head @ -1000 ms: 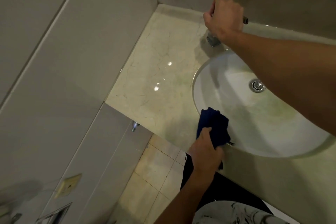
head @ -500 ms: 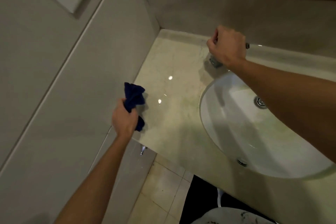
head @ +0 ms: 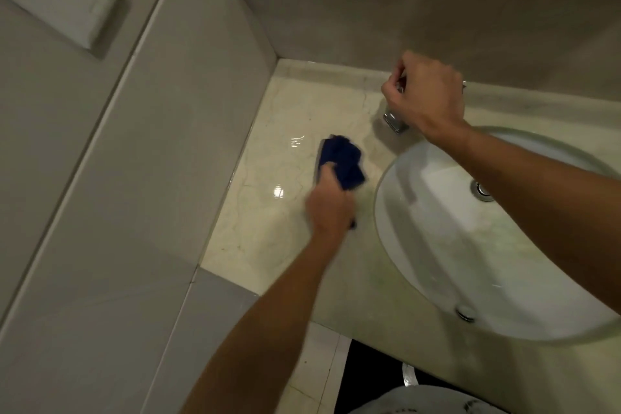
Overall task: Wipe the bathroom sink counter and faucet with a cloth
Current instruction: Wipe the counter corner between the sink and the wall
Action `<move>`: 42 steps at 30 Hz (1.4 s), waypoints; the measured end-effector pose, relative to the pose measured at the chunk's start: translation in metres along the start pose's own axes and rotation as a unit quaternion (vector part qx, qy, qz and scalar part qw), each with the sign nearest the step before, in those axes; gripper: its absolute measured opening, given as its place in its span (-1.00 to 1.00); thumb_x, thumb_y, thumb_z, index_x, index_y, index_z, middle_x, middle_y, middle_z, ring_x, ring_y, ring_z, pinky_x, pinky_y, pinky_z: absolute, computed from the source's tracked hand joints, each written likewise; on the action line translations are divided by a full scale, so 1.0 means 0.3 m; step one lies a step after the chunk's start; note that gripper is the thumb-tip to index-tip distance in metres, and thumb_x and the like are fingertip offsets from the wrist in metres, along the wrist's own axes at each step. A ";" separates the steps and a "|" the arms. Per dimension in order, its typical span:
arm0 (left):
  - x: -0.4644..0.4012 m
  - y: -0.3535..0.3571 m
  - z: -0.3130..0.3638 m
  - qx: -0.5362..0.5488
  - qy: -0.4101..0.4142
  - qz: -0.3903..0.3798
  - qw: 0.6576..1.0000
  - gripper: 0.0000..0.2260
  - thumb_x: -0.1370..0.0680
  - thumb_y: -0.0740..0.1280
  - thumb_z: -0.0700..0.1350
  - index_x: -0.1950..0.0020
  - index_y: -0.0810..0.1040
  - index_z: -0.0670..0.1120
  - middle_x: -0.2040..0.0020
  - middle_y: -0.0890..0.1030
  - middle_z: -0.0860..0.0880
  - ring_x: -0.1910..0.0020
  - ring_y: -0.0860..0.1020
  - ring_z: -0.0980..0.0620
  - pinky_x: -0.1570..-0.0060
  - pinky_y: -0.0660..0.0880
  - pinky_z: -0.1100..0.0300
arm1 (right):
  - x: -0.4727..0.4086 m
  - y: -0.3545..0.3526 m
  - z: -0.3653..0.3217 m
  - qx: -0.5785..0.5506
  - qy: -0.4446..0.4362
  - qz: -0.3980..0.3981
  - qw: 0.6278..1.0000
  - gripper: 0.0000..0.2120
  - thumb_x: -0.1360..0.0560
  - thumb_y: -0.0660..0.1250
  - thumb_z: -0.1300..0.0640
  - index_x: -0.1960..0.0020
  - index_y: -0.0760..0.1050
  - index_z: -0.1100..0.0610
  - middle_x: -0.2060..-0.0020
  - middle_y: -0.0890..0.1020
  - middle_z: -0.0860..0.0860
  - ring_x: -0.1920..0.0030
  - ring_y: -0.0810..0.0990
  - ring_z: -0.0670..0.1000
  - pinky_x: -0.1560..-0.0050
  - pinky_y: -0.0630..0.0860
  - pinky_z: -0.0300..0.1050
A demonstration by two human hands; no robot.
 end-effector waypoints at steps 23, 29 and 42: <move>-0.550 -0.369 -0.035 -0.108 0.189 0.119 0.969 -0.65 -0.50 0.27 -0.26 -0.29 0.49 -0.17 -0.13 0.53 -0.13 0.14 0.56 -0.15 0.22 0.46 0.02 | 0.004 -0.029 -0.019 -0.024 0.034 -0.023 0.999 -0.80 -0.56 0.21 -0.05 0.05 0.53 0.03 0.20 0.66 -0.03 0.23 0.61 0.05 0.15 0.62 0.04; -0.754 -0.222 0.044 -0.178 0.223 0.036 0.958 -0.70 -0.59 0.27 -0.23 -0.33 0.48 -0.18 -0.27 0.45 -0.20 0.09 0.57 -0.23 0.26 0.46 -0.01 | -0.002 -0.011 -0.003 -0.019 0.027 -0.012 0.999 -0.83 -0.56 0.23 -0.03 0.05 0.53 0.04 0.21 0.64 -0.05 0.26 0.57 0.04 0.22 0.48 -0.09; -0.281 0.054 0.128 -0.079 0.305 -0.041 0.948 -0.53 -0.37 0.32 -0.22 -0.29 0.53 -0.13 -0.25 0.54 -0.09 -0.02 0.60 -0.16 0.17 0.54 0.01 | 0.003 -0.025 -0.014 -0.009 0.013 -0.011 1.000 -0.81 -0.59 0.21 -0.03 0.02 0.51 0.06 0.18 0.64 -0.02 0.25 0.57 0.04 0.21 0.51 -0.06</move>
Point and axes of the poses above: each hand's wrist, its own x-axis away from the middle knuckle, its own y-axis out of the palm, z = x × y, the point moved 1 cm from there along -x, towards the middle knuckle
